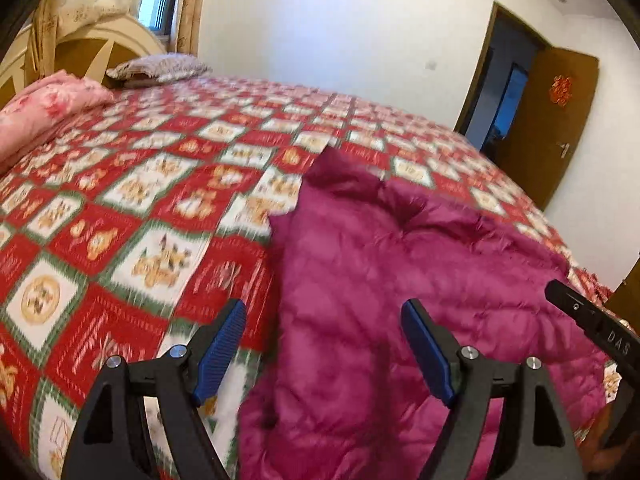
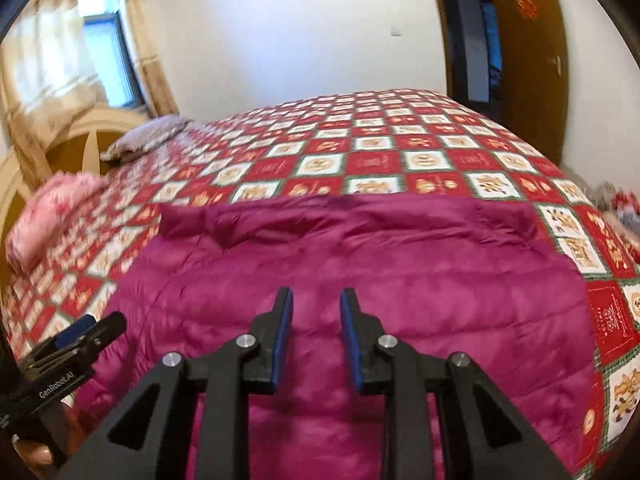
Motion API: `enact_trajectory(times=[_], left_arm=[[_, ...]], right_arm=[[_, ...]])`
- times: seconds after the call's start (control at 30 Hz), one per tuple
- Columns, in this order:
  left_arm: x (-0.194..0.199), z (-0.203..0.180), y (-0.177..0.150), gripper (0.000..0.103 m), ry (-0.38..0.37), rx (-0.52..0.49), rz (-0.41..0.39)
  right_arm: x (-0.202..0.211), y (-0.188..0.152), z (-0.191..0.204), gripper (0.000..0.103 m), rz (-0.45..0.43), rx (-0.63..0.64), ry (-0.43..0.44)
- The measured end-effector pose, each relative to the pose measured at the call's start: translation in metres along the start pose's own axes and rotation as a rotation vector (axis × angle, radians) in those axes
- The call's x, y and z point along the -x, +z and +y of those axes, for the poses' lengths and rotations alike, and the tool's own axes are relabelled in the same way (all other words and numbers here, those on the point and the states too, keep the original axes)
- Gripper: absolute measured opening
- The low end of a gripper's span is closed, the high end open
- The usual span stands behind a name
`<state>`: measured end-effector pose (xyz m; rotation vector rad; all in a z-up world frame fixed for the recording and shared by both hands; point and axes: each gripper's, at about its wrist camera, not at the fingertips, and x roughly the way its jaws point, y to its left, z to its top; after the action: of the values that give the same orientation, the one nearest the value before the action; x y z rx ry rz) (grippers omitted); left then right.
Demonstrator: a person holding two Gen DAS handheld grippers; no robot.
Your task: Fold large clothes
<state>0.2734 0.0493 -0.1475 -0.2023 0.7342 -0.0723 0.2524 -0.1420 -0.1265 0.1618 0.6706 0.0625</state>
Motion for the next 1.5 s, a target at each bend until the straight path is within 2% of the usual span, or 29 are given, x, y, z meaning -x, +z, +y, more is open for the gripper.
enact_trajectory(times=[0.13, 0.27, 0.5, 0.6, 0.73, 0.77, 0.8, 0.87, 0.9, 0.97, 1.13, 1.3, 1.5], left_arm=[[-0.009, 0.013, -0.010, 0.080, -0.023, 0.073, 0.048], [-0.016, 0.026, -0.020, 0.081, -0.089, 0.186, 0.070], [-0.009, 0.017, -0.030, 0.082, -0.102, 0.188, 0.057], [-0.013, 0.014, -0.033, 0.092, -0.101, 0.189, 0.026], [-0.016, 0.002, -0.031, 0.092, -0.098, 0.158, 0.017], [-0.015, 0.001, -0.030, 0.089, -0.131, 0.166, 0.021], [-0.014, 0.001, -0.029, 0.067, -0.177, 0.185, 0.024], [-0.014, -0.001, -0.026, 0.044, -0.241, 0.201, 0.048], [-0.012, -0.004, -0.025, 0.038, -0.240, 0.189, 0.044], [-0.005, -0.011, -0.020, 0.032, -0.234, 0.150, 0.025], [0.018, -0.034, -0.002, 0.028, -0.266, 0.077, -0.035], [0.038, -0.072, 0.011, 0.028, -0.332, -0.055, -0.083], [0.051, -0.119, 0.014, 0.027, -0.360, -0.239, -0.123]], right_arm=[[-0.032, -0.021, -0.001, 0.027, 0.094, -0.034, -0.003], [-0.038, -0.032, -0.004, 0.026, 0.086, -0.007, -0.013], [-0.034, -0.036, -0.001, 0.026, 0.074, -0.008, -0.018], [-0.036, -0.036, 0.002, 0.026, 0.069, -0.006, -0.020], [-0.035, -0.038, 0.001, 0.026, 0.070, -0.012, -0.013], [-0.035, -0.038, 0.000, 0.026, 0.071, -0.016, -0.009], [-0.035, -0.038, 0.000, 0.026, 0.071, -0.019, -0.006], [-0.035, -0.038, -0.002, 0.026, 0.073, -0.028, 0.002], [-0.036, -0.038, -0.003, 0.026, 0.074, -0.034, 0.007], [-0.036, -0.038, -0.005, 0.026, 0.075, -0.049, 0.020], [-0.035, -0.039, -0.012, 0.026, 0.079, -0.084, 0.052], [-0.035, -0.039, -0.016, 0.026, 0.083, -0.120, 0.086], [-0.028, -0.032, -0.032, 0.023, 0.112, -0.190, 0.166]])
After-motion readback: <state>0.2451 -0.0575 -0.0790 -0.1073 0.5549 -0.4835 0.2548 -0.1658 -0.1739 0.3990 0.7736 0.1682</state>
